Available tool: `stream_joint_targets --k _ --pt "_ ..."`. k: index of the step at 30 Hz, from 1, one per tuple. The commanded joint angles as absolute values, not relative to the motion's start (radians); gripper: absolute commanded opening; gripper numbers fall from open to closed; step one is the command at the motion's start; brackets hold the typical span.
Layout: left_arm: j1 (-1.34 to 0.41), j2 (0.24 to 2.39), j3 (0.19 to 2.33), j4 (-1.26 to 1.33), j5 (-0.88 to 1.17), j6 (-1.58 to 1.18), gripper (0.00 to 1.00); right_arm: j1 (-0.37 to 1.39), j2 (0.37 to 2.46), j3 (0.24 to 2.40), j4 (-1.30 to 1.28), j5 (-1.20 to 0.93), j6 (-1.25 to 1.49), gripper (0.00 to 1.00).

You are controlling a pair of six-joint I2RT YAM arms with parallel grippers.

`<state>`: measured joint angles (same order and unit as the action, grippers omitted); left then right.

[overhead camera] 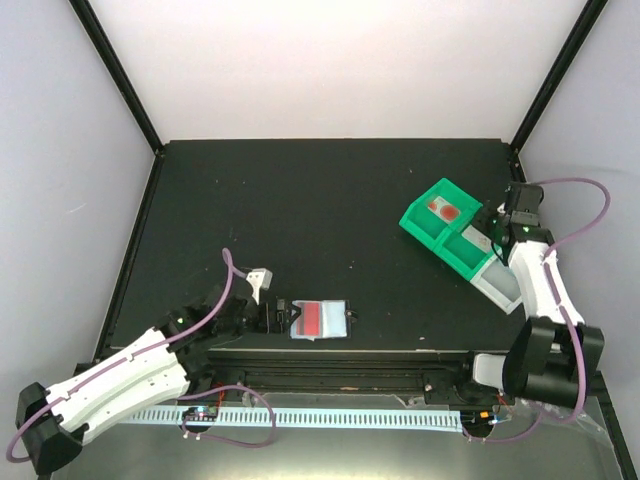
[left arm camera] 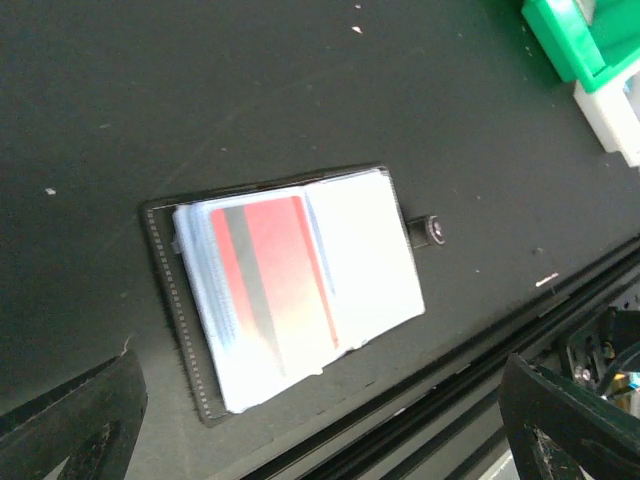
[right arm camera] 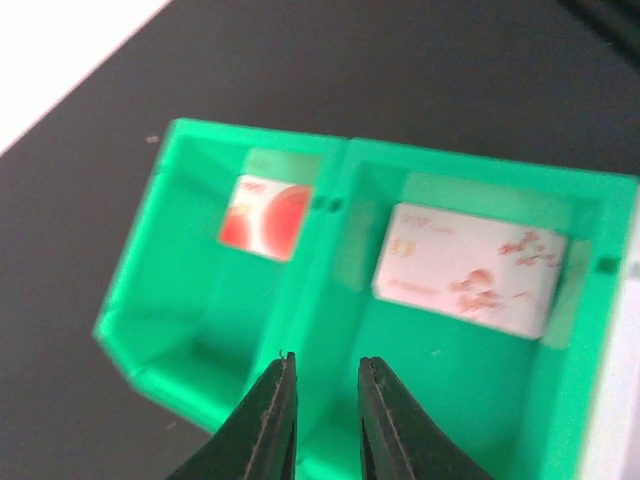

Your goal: Take the credit cards out of the card holder

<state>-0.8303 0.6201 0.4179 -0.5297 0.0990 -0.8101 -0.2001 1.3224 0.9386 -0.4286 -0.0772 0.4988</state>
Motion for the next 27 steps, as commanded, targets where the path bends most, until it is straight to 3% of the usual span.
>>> stream_joint_targets --k 1,13,20,27 --pt "-0.825 0.662 0.465 -0.453 0.186 -0.773 0.98 -0.123 1.204 0.892 -0.492 -0.164 0.491 0.19" --pt "-0.824 0.746 0.359 -0.184 0.320 -0.906 0.87 0.285 0.966 0.706 -0.475 -0.218 0.621 0.25" --pt "-0.822 0.810 0.321 -0.124 0.318 -0.916 0.87 0.559 0.974 0.565 -0.340 -0.200 0.771 0.25" --pt "-0.821 0.890 0.252 0.024 0.381 -0.919 0.94 0.787 1.056 0.519 -0.164 -0.193 0.918 0.25"
